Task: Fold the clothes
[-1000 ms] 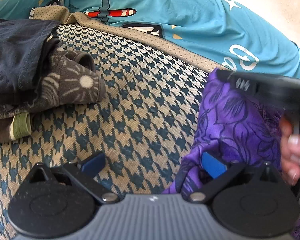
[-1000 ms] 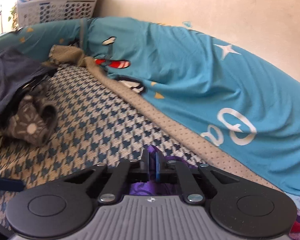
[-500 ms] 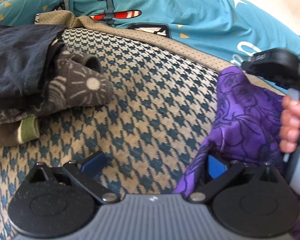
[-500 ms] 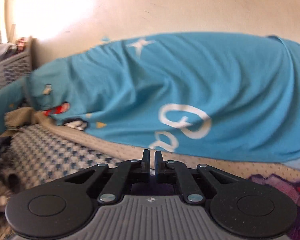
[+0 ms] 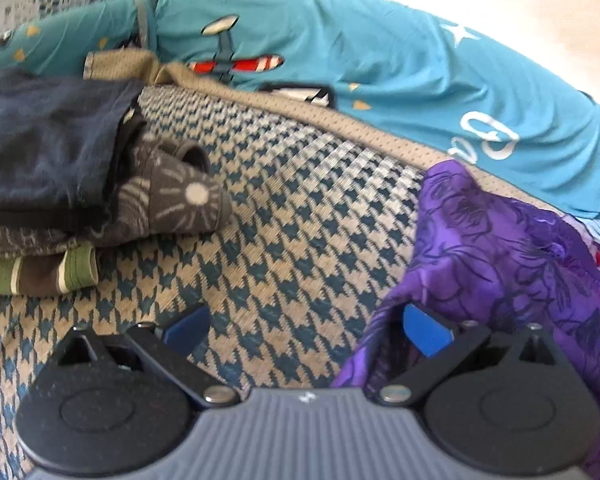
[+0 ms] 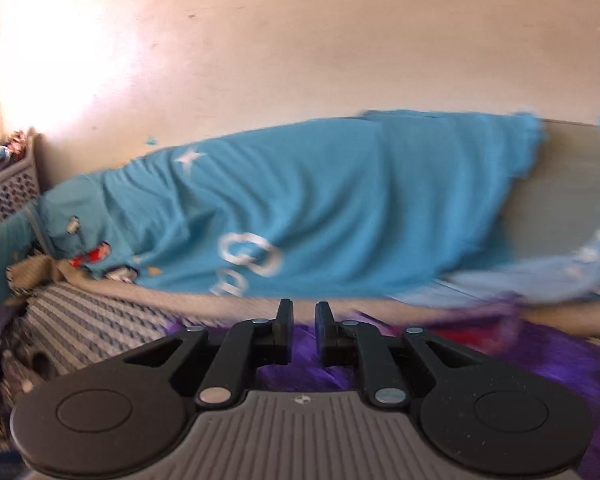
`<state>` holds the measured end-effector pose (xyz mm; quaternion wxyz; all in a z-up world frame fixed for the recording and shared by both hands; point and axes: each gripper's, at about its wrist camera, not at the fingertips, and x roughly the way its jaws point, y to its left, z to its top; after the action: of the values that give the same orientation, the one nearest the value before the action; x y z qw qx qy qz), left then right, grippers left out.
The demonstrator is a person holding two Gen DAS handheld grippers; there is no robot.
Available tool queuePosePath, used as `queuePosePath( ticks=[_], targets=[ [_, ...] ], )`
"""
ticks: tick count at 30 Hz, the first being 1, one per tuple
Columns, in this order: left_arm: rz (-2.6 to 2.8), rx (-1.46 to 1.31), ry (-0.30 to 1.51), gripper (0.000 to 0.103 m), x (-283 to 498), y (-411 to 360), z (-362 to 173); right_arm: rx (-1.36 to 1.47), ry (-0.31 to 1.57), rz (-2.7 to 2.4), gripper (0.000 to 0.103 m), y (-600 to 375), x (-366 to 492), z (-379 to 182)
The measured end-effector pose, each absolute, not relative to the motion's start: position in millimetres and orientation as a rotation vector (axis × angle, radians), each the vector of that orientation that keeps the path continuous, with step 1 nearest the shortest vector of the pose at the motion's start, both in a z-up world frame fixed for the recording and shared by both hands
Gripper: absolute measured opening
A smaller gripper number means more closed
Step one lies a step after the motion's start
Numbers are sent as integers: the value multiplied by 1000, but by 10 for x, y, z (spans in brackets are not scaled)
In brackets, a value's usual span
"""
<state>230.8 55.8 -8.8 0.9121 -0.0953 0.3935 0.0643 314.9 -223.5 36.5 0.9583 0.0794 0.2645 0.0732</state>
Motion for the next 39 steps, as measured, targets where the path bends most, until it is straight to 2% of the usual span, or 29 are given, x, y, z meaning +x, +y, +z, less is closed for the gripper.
queuePosePath(
  ticks=[6,14,21,23,25,33,34,35,38,39],
  targets=[
    [81,-163,772,103,2229,413,3,142,559,9,19,-2691,2646,372],
    [50,-165,804,103,2388,386,-104,312,566,-162,29,-3335,2155,259],
    [63,-183,822,103,2451,462,-165,273,635,-209,31,-3432,2090,185],
    [63,-177,821,103,2451,456,-169,245,636,-221,38,-3422,2049,195],
    [62,-172,822,103,2455,445,-173,212,640,-230,40,-3397,2009,199],
    [65,-154,835,103,2473,420,-215,228,688,-188,41,-3332,2020,37],
    [65,-151,835,103,2476,417,-222,240,693,-190,39,-3328,2034,8],
    [68,-148,837,103,2482,417,-228,253,700,-199,28,-3328,2044,-16],
    [74,-147,839,103,2496,425,-239,244,698,-215,11,-3315,2045,-22],
    [74,-147,839,103,2497,428,-238,244,681,-211,9,-3315,2025,7]
  ],
)
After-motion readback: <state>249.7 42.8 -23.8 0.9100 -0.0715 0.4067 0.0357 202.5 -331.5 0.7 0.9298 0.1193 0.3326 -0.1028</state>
